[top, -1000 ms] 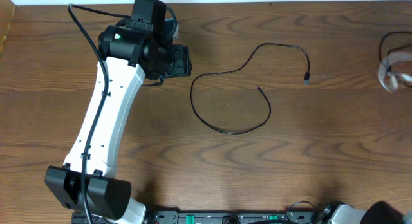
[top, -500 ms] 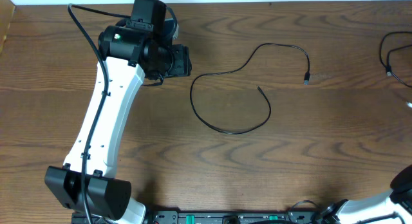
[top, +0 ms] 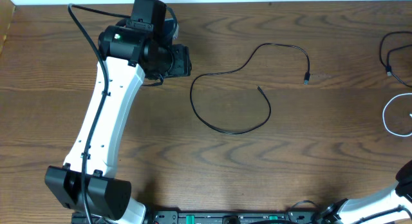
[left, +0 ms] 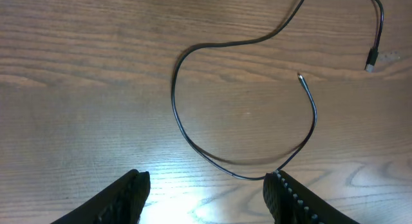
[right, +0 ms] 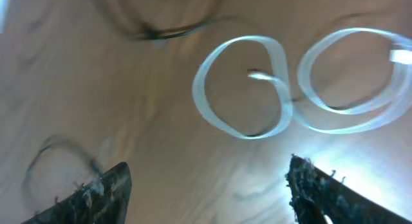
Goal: Untangle cables
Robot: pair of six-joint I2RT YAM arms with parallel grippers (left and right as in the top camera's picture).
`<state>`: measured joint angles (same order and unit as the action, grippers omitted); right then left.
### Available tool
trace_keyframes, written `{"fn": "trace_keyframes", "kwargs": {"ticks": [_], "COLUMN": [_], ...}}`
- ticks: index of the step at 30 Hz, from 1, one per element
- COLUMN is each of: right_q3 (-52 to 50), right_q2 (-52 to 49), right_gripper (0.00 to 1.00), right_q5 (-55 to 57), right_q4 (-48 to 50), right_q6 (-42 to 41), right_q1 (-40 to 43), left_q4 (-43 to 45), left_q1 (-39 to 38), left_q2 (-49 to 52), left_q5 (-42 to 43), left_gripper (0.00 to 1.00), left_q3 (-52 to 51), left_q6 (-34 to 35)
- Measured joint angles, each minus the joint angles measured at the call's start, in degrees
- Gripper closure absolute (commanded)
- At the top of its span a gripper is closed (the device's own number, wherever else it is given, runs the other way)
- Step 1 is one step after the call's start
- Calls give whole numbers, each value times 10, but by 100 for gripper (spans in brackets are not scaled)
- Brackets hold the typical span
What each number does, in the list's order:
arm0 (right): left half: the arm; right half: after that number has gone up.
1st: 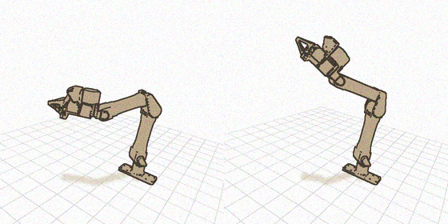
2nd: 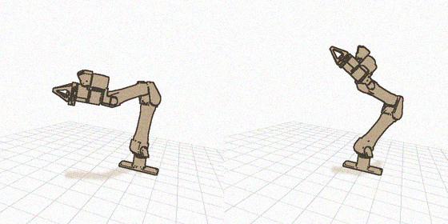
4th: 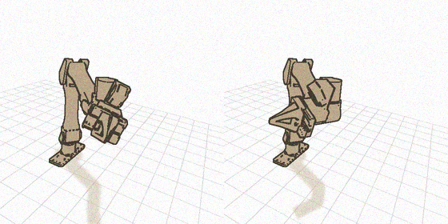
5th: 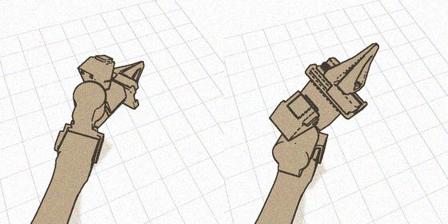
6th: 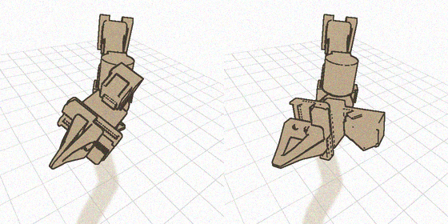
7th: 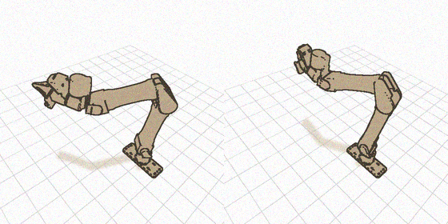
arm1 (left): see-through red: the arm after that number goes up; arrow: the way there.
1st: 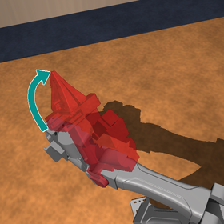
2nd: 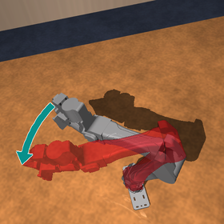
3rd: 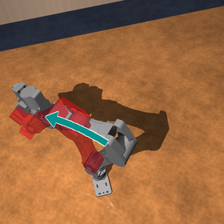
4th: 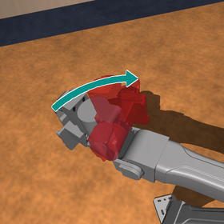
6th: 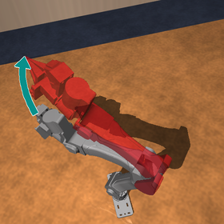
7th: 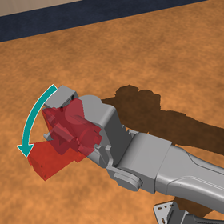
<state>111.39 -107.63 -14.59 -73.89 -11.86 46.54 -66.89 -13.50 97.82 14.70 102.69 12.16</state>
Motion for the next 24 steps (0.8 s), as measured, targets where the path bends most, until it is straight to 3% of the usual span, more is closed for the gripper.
{"fn": "trace_keyframes", "kwargs": {"ticks": [5, 9, 17, 24], "right_q3": [0, -9, -94, -117], "right_q2": [0, 0, -31, -76], "right_gripper": [32, 31, 30, 28], "right_q5": [-115, -154, -163, -116], "right_q4": [-1, 11, 66, 84], "right_q6": [65, 107, 138, 121], "right_q1": [-34, -119, -330, -394], "left_q4": [2, 3, 3, 14], "left_q1": [0, 0, 0, 0], "left_q2": [0, 0, 0, 38], "left_q5": [0, 0, -21, -29], "left_gripper": [38, 38, 38, 38], "left_q3": [0, 0, 0, 0], "left_q6": [0, 0, -16, -81]}}
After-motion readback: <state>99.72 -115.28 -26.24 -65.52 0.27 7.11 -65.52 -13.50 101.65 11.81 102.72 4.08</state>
